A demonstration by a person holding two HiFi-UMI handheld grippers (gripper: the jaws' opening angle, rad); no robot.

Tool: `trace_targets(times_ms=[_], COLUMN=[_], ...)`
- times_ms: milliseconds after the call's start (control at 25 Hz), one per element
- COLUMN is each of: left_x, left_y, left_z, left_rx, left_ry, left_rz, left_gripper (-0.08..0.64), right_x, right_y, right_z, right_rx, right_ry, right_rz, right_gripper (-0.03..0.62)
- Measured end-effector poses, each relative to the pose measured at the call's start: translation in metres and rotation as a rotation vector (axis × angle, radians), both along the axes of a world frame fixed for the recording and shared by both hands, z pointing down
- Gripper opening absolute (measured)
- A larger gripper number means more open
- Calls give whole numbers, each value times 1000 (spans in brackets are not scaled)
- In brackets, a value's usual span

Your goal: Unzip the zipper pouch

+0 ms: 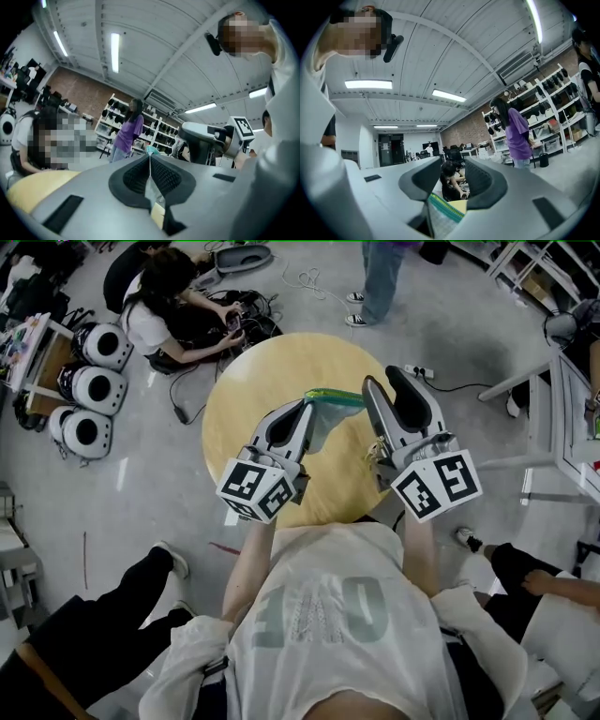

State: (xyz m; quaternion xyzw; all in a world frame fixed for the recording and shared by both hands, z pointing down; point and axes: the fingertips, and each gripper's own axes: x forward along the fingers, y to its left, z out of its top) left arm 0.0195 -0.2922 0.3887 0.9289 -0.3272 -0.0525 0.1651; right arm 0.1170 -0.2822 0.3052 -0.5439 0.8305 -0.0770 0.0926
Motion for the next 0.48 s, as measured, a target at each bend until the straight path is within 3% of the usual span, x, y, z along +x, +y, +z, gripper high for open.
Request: trace_targets(times_ms=[240, 480], left_x=[-6, -28], left_y=[0, -1], left_z=[88, 146], left_rx=[-356, -537], left_ry=[100, 141], left_rz=[-25, -111], left_gripper=[27, 27], right_x=[2, 4], right_y=[-2, -2], right_z=[7, 13], right_rx=[-25, -43], right_ry=[-4, -12], right_rz=[-5, -16], right_gripper=[155, 155])
